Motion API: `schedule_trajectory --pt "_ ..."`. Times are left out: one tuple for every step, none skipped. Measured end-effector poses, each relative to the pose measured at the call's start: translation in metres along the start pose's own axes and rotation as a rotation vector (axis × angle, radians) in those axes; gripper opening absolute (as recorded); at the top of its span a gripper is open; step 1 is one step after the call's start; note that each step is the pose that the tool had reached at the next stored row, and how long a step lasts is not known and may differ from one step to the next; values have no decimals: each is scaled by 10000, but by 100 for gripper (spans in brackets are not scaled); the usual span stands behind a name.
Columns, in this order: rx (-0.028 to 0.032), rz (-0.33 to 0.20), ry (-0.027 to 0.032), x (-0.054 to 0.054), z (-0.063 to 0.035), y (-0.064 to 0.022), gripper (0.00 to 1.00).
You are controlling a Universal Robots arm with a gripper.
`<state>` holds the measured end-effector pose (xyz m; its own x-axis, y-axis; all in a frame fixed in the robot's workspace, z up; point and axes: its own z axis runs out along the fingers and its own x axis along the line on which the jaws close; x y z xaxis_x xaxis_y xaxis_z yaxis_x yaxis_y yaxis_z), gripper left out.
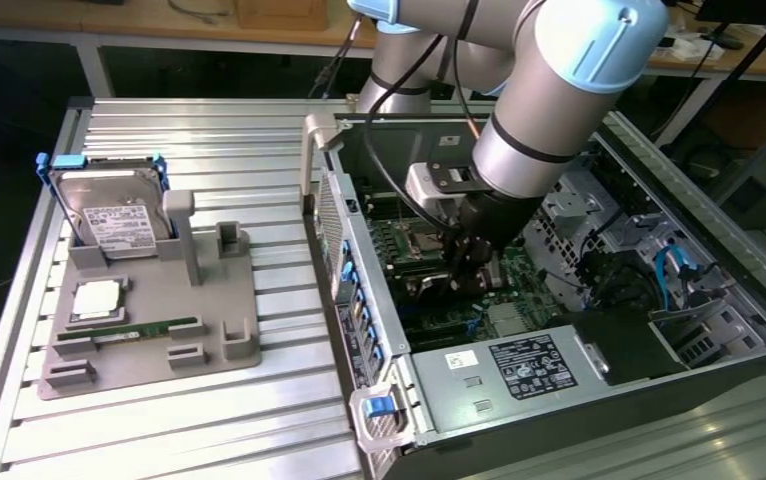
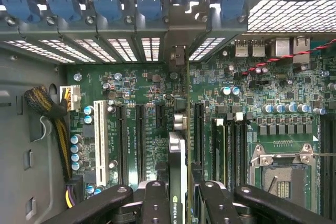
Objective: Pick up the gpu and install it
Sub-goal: 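Insert the gpu into the slot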
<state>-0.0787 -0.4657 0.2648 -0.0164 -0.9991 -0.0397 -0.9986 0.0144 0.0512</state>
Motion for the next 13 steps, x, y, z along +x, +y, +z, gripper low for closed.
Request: schedule_trajectory --pt "0 0 -2 0 -2 0 27" --pt "1 -1 -3 0 -2 0 27" --pt "0 -1 -3 0 -2 0 27" --pt "0 -1 -3 0 -2 0 27" --pt "1 -1 -3 0 -2 0 27" --pt "1 -1 -3 -1 -2 0 27" --pt "0 -1 -3 -1 -2 0 27" --pt "0 0 -2 0 -3 0 27" --pt "0 -1 -2 0 -3 0 27" --pt "0 -1 -2 0 -3 0 27" --pt "0 -1 -2 0 -3 0 27" --pt "0 -1 -2 0 -3 0 27" --pt "0 0 -2 0 -3 0 27"
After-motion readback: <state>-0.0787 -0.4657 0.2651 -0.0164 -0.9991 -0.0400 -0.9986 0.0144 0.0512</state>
